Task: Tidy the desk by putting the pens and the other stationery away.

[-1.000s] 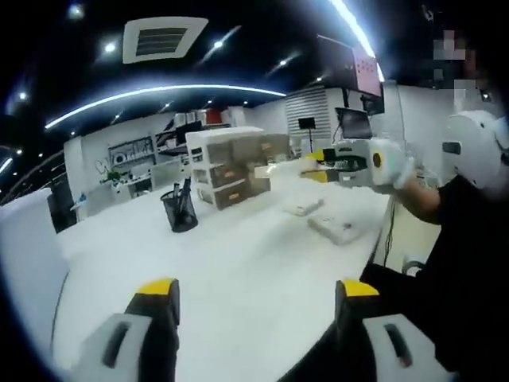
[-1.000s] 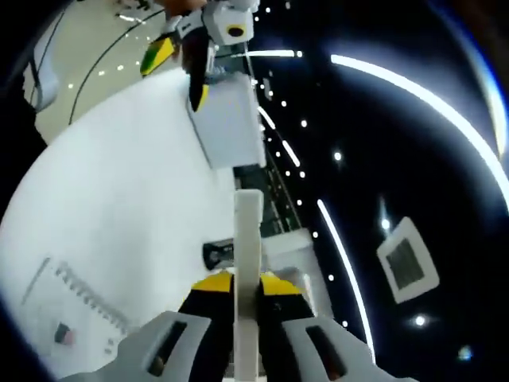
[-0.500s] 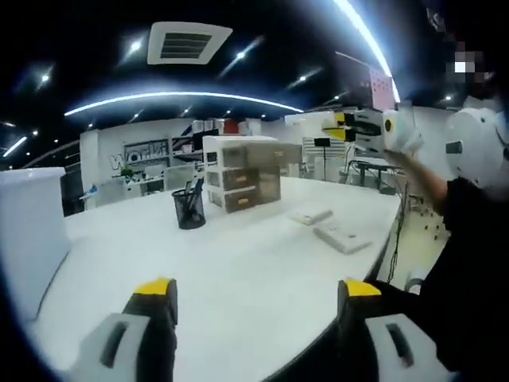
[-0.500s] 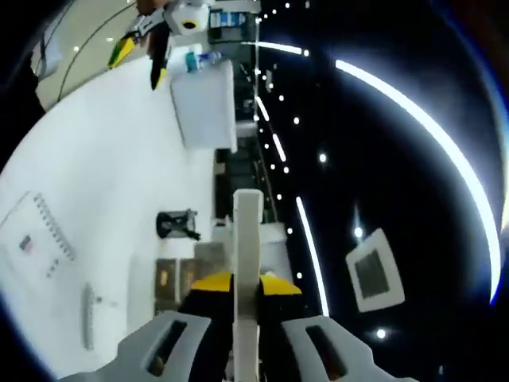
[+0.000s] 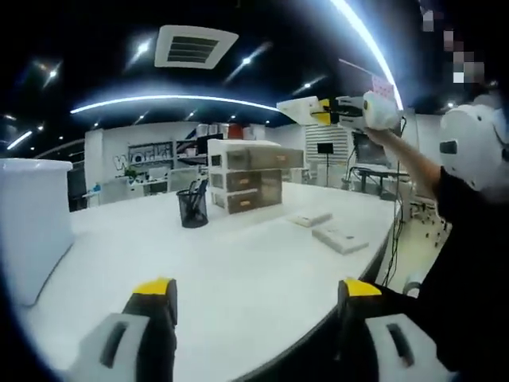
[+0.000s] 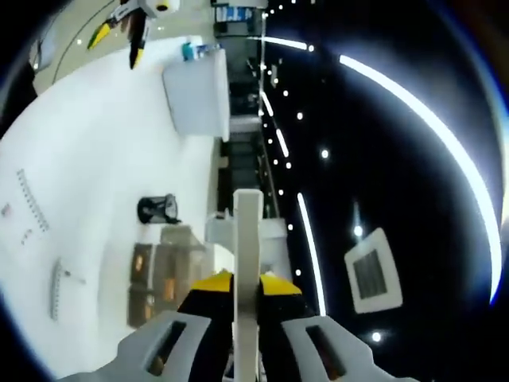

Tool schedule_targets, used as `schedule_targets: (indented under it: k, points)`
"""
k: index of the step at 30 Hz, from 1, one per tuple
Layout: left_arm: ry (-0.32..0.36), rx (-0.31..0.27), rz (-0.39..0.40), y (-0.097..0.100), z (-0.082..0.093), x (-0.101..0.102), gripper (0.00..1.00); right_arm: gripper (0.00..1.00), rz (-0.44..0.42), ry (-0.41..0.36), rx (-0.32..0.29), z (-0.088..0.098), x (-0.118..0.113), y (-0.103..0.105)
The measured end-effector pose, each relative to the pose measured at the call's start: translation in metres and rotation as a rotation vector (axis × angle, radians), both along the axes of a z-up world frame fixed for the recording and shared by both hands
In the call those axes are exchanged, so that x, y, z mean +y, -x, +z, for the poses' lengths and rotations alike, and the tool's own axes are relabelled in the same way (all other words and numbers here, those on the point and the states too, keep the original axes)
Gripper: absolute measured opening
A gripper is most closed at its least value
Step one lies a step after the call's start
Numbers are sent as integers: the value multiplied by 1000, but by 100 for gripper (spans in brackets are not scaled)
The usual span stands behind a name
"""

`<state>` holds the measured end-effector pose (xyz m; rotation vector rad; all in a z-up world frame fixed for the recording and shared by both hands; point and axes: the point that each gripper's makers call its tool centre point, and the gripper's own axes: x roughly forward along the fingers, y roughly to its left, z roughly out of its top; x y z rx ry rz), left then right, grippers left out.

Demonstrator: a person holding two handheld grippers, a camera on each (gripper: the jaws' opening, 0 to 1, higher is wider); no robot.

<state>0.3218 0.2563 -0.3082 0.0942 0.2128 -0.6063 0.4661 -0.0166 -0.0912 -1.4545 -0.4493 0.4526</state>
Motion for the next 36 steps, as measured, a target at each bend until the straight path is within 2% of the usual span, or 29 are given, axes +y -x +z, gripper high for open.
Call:
schedule_targets:
  k: [10,21,29,36]
  points:
    - [20,-14,1,3,2,3,82,8,-42,20,46,9,-8,-39]
    - [41,-14,-1,6,-2,3,82,8,-80,74,160,-9,-9,-80]
    - [52,-11,0,7,-4,5,82,8,-98,107,227,-22,-9,-94]
    - [57,-8,-1,9,-6,4,82,8,-99,109,308,-28,-5,-100]
